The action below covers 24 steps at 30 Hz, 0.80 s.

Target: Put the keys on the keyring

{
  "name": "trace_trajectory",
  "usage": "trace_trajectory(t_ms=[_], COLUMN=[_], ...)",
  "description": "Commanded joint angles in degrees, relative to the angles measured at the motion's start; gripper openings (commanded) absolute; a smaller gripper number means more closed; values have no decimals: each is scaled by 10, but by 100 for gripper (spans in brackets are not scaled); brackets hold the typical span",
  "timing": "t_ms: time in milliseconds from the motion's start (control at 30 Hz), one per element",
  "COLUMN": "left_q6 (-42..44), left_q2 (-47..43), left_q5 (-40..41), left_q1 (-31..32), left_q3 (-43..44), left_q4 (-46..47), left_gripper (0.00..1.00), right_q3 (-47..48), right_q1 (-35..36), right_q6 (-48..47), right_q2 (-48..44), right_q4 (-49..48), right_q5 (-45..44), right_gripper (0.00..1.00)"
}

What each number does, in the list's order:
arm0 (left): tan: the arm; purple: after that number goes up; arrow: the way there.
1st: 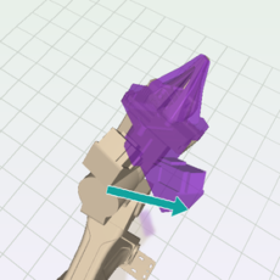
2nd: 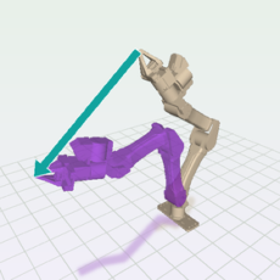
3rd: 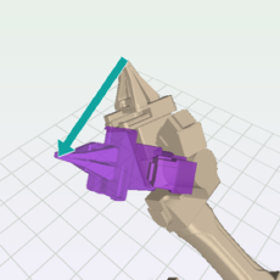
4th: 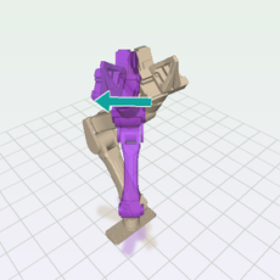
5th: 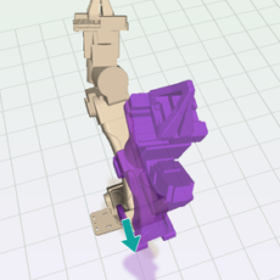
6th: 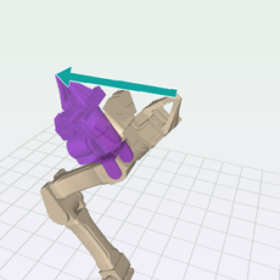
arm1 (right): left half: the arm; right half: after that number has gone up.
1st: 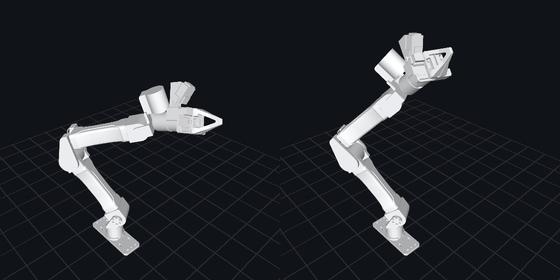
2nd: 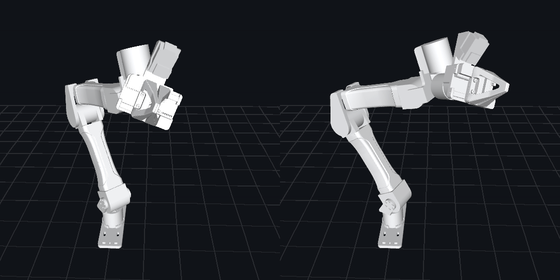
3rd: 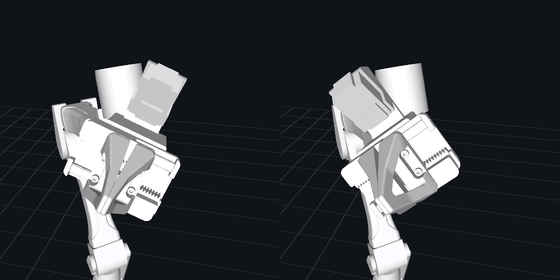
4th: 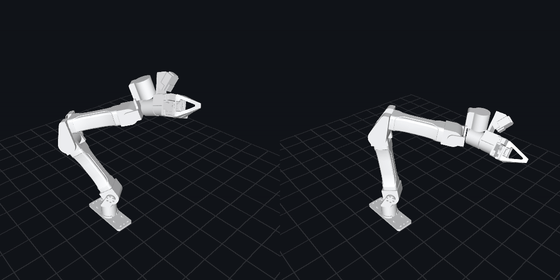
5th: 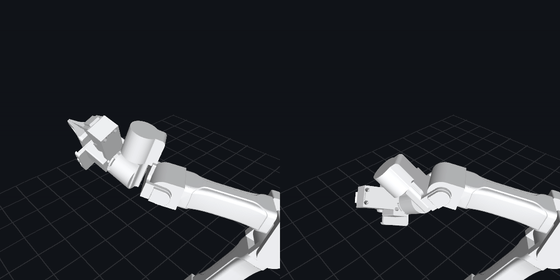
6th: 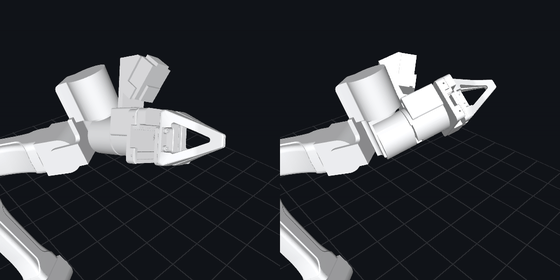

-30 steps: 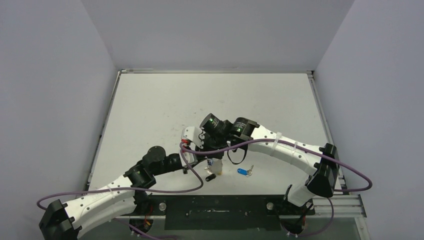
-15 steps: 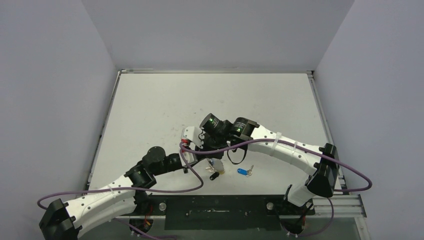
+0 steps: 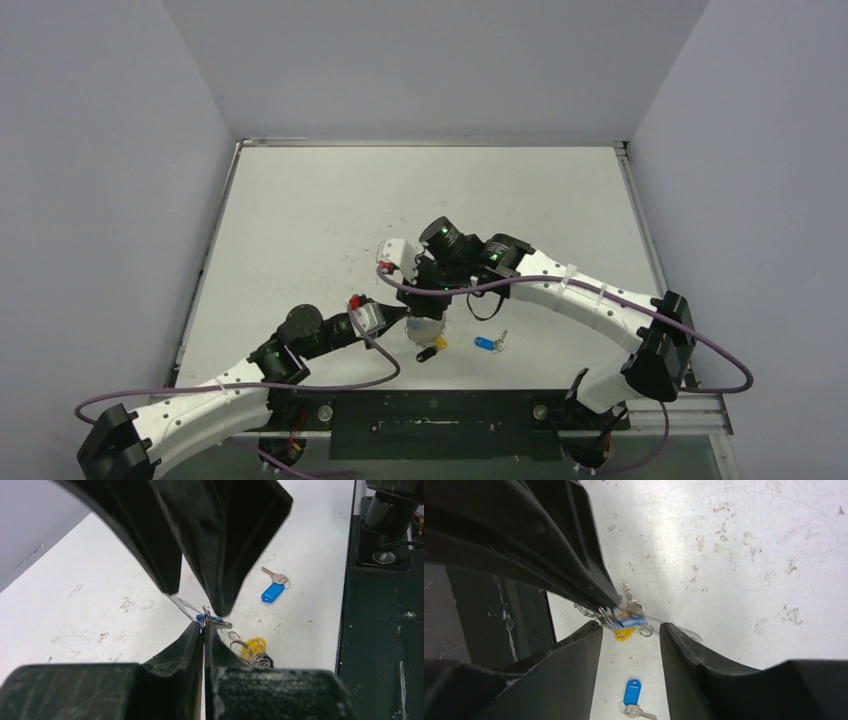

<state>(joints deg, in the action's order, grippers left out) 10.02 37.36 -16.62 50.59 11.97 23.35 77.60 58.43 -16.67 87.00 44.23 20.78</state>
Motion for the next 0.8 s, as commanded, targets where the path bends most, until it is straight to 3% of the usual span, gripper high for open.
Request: trace_trajectory(t_ms=[0,200,400,767], left_q6=[-19,-21,-21,-21], left_q2=[-16,-24,-33,-33], left_q5=[17,11,2,-2], left_q1=[1,2,1,2], left_q3=[-18,-50,-52,-51], left_q4=[110,195,202,191], left_gripper=[0,0,0,0], right_q3=[-60,-134,-164,-244], right_q1=[-68,-108,-124,-126], right_q6=[31,27,22,-49], right_q2=[-82,-130,-128,-156], right_q4=[-121,-202,-247,-350], right_q5=[108,201,276,304], right_gripper=[48,48,42,36])
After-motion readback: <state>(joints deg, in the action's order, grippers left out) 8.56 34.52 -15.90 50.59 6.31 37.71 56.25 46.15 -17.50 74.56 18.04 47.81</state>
